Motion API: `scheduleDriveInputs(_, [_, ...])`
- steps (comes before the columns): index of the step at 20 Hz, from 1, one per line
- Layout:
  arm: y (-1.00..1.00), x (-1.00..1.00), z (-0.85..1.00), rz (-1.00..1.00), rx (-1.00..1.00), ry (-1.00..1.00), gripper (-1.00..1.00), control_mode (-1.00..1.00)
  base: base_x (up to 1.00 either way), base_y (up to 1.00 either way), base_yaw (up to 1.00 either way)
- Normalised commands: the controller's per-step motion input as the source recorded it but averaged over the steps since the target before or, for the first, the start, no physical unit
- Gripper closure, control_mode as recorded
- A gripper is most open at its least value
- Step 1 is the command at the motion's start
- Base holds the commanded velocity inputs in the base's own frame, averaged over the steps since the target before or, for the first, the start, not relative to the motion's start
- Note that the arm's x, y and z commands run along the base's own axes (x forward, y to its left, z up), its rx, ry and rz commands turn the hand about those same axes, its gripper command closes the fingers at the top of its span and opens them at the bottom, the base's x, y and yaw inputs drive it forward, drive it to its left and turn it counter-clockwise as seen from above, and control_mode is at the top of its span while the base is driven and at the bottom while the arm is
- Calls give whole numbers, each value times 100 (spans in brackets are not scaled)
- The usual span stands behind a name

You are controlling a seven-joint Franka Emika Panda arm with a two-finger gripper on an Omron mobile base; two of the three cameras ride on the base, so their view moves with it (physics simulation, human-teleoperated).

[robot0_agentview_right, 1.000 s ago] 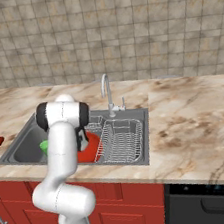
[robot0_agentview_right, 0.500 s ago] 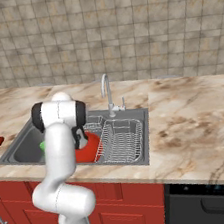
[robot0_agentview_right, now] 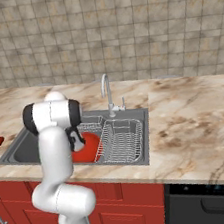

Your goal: Remove the bell pepper and potato from the sink. Then move the bowl and cup from the counter to the sink for washing.

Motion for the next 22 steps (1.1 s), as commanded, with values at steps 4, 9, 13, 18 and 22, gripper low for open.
scheduleDriveInputs(4, [0, -2, 38, -11, 0, 12, -100, -100, 0, 0, 0])
scheduleDriveInputs(9, [0, 0, 43, -3, 0, 13, -100, -100, 0, 0, 0])
scheduleDriveInputs(13, [0, -2, 40, -1, 0, 23, -100, -100, 0, 0, 0])
scheduleDriveInputs(18, [0, -9, 34, 0, 0, 19, -100, -100, 0, 0, 0])
scheduleDriveInputs(22, [2, -8, 38, 0, 0, 7, -100, -100, 0, 0, 0])
